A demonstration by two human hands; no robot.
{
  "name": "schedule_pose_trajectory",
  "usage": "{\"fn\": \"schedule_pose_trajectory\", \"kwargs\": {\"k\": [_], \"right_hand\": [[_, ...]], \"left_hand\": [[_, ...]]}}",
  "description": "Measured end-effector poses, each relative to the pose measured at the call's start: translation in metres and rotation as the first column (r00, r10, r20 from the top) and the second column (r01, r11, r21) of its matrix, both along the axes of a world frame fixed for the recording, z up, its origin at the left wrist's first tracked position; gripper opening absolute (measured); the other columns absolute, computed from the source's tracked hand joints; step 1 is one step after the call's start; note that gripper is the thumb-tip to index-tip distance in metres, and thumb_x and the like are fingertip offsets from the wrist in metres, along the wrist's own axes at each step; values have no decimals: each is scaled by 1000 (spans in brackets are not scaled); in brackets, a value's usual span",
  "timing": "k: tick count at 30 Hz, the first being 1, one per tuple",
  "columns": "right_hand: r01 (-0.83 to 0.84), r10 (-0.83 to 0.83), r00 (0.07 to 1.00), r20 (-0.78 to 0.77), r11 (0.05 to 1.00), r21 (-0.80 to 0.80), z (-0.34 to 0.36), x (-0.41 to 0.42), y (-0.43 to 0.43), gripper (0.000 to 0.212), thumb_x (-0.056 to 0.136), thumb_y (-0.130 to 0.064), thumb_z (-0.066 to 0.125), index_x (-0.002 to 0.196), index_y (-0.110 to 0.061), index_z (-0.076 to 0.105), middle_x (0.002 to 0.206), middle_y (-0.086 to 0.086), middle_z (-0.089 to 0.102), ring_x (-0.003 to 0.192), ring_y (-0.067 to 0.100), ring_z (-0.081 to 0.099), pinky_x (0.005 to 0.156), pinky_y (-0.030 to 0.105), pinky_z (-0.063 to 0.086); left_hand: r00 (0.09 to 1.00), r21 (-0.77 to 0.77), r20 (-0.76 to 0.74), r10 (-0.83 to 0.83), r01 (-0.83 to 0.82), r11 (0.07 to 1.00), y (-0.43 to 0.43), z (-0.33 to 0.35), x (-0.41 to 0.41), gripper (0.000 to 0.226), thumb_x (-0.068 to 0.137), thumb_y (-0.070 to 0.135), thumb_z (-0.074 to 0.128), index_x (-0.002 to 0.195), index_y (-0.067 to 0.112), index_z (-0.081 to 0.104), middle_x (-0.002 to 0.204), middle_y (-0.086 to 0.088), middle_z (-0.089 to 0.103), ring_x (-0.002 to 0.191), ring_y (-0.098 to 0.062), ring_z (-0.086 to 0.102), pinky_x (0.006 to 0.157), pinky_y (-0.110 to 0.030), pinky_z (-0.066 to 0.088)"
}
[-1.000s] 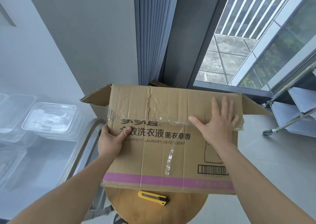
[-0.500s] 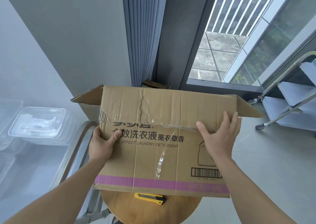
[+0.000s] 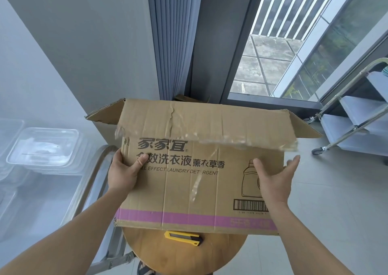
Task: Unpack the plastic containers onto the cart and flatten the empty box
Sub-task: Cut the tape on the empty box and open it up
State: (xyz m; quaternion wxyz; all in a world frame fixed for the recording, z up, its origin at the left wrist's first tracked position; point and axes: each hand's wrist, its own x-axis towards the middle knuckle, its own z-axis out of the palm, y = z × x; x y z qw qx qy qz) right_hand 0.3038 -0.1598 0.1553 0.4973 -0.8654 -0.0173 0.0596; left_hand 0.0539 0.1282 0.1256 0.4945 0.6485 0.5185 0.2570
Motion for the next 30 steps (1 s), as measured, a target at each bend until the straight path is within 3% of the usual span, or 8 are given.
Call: {"fn": "schedule_pose_trajectory", "kwargs": {"k": [3, 7, 9, 13, 17, 21, 25, 30], "right_hand": [[18, -29, 993, -115, 995, -96, -10, -1, -10, 92, 69, -67, 75, 141, -24, 37, 134, -1, 58, 121, 27, 58, 94, 43, 45], [0, -24, 982, -189, 992, -127, -15, 4, -21, 80, 72, -66, 76, 132, -22, 47, 114, -8, 63, 100, 20, 58, 88, 39, 45], [6, -35, 972, -232, 992, -127, -18, 5, -24, 80, 72, -69, 74, 131, -20, 47, 109, -8, 62, 99, 21, 57, 91, 42, 47], [-10, -12, 961, -275, 997, -80, -22, 9, -24, 76, 73, -67, 75, 129, -22, 49, 103, -13, 61, 102, 21, 57, 95, 44, 48], [-68, 56, 968, -245, 997, -41, -16, 18, -24, 53, 77, -55, 78, 118, -28, 57, 99, -22, 63, 105, 17, 60, 93, 41, 48], [-107, 94, 975, -203, 993, -55, -2, 34, -23, 45, 79, -52, 77, 115, -30, 62, 102, -17, 67, 103, 18, 62, 88, 39, 48], [-164, 165, 965, -205, 986, 24, 22, 57, -24, 42, 77, -42, 82, 113, -28, 65, 105, -13, 70, 105, 18, 65, 96, 44, 50], [-243, 299, 926, -233, 940, 241, 65, 79, -23, 37, 74, -24, 78, 111, -20, 73, 107, -3, 75, 102, 23, 70, 91, 41, 53]], "left_hand": [[999, -25, 33, -12, 12, 1000, 2, 1, -1, 87, 57, 73, 76, 127, 27, 55, 116, 7, 68, 107, -16, 63, 92, -40, 52], [996, -161, 77, -41, 53, 985, -7, -1, -13, 83, 64, 62, 85, 129, 22, 55, 115, 5, 68, 104, -15, 65, 80, -28, 50], [998, -249, 56, -5, 19, 968, -17, -8, -24, 90, 53, 69, 83, 123, 18, 58, 110, 2, 70, 99, -18, 67, 75, -30, 52], [999, -312, 24, 34, -24, 950, -26, -16, -29, 81, 60, 67, 83, 120, 16, 61, 109, 1, 71, 99, -20, 67, 77, -32, 53], [1000, -303, 29, 5, 3, 953, -16, -6, -16, 59, 75, 49, 81, 120, 17, 61, 110, 0, 70, 99, -20, 67, 86, -36, 53], [996, -265, 24, -88, 91, 960, 3, 18, -1, 43, 82, 33, 79, 116, 14, 62, 104, -2, 70, 97, -23, 68, 73, -30, 52], [974, -206, -10, -226, 219, 954, 26, 61, 8, 55, 61, 45, 78, 109, 20, 69, 99, -3, 74, 91, -26, 70, 76, -38, 56], [957, -181, 141, -253, 276, 944, 41, 115, 18, 49, 54, 37, 71, 101, 25, 75, 100, -7, 75, 92, -31, 70, 85, -44, 57]]}}
